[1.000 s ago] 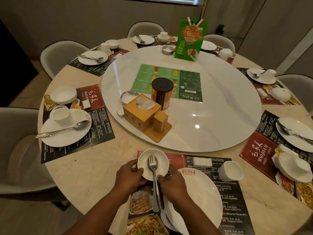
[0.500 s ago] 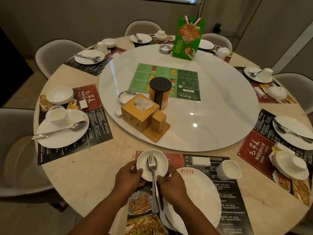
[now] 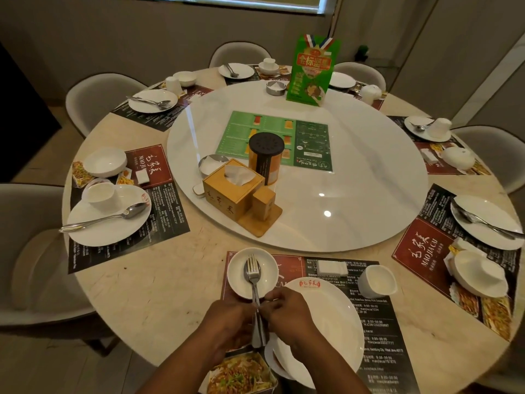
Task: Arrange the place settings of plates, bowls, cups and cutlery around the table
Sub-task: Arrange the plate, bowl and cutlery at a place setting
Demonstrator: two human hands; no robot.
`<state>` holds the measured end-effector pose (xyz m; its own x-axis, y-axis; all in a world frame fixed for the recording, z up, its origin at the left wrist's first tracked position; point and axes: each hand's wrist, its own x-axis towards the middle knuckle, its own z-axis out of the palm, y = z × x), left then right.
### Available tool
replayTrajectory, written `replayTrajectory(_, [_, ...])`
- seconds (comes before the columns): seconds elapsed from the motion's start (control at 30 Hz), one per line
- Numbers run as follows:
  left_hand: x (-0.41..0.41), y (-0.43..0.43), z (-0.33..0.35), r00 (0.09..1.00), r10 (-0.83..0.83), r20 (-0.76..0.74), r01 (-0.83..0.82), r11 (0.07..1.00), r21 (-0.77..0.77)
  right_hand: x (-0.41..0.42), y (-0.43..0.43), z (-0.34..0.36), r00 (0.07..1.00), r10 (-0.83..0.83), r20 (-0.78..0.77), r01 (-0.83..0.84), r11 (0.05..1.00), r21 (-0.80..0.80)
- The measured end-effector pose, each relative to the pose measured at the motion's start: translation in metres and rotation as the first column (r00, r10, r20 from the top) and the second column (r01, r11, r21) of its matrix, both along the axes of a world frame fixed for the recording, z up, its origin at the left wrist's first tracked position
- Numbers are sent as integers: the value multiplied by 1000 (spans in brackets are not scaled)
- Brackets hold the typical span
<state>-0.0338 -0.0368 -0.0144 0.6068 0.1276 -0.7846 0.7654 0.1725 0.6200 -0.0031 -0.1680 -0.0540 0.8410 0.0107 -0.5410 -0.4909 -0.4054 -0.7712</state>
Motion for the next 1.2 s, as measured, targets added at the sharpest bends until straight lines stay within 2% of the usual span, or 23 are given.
replayTrajectory(0.23, [-6, -1, 1, 999, -13, 30, 12, 999, 38, -5, -4, 17, 996, 2, -87, 12, 988, 152])
replayTrajectory(0.4, [-10, -3, 3, 995, -64, 79, 58, 996, 68, -14, -36, 24, 999, 8, -40, 0, 978, 207])
replayTrajectory(0.47, [-14, -9, 6, 990, -74, 119, 62, 993, 99, -21, -62, 24, 999, -50, -12, 51, 985, 163])
replayTrajectory(0.57, [-20, -30, 6, 973, -159, 165, 136, 980, 147, -35, -102, 24, 990, -134, 55, 133, 991, 15])
replayTrajectory(0.67, [-26, -55, -3, 955, -260, 143, 226, 950, 215, -47, -125, 25, 987, -161, 26, 163, 983, -89])
replayTrajectory(0.87, [-29, -97, -23, 962, -265, 67, 239, 934, 265, -57, -133, 9, 994, -109, 22, 111, 976, -187])
replayTrajectory(1.2, [-25, -105, -34, 964, -265, 27, 243, 915, 321, -49, -133, -7, 996, -44, 72, 60, 970, -236])
